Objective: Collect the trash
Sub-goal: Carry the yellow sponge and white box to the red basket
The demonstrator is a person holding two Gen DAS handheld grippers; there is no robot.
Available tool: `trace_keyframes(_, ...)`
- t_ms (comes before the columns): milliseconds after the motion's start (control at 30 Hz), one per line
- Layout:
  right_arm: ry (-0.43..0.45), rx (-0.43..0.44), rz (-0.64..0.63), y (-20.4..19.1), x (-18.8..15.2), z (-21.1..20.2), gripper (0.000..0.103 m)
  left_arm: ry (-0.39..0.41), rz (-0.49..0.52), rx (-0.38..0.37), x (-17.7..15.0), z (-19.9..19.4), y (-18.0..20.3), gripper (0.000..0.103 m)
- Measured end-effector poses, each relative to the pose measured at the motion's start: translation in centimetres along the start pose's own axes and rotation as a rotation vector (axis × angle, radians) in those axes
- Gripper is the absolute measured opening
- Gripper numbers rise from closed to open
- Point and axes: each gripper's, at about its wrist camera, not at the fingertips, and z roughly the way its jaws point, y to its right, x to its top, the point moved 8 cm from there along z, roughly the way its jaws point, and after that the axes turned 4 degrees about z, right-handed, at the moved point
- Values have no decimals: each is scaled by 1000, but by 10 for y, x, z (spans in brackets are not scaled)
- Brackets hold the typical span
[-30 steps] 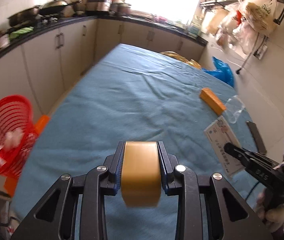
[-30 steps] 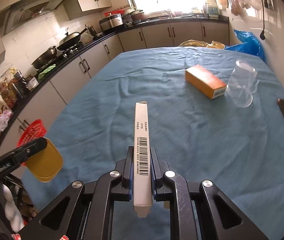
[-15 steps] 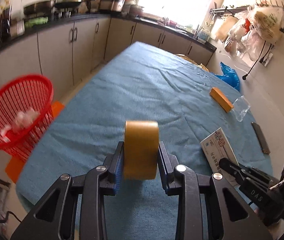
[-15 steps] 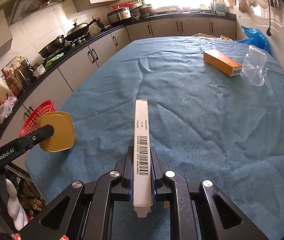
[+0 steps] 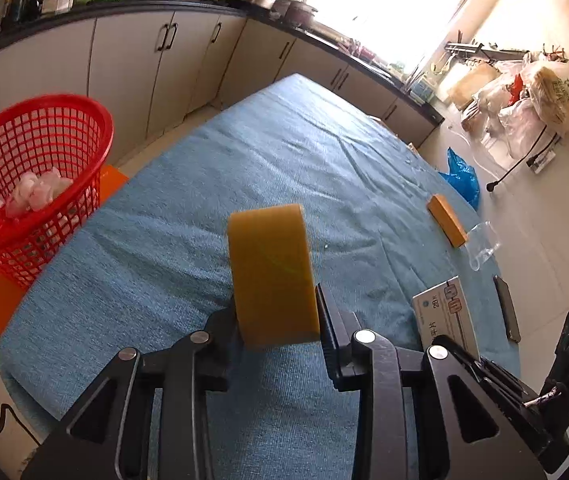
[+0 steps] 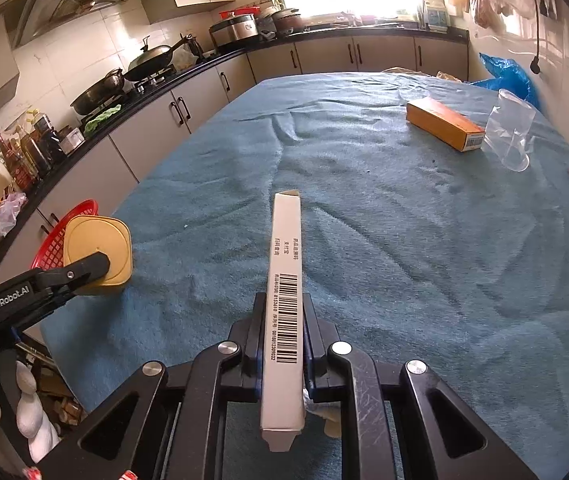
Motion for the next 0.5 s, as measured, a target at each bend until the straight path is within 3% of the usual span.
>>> trace_keyframes(233, 20, 17, -7, -6, 1, -6, 14, 97, 109, 51, 7, -25, 15, 26)
trace_keyframes(500, 57, 32, -49, -25, 3, -23, 14, 121, 96, 23, 11, -40, 12, 26)
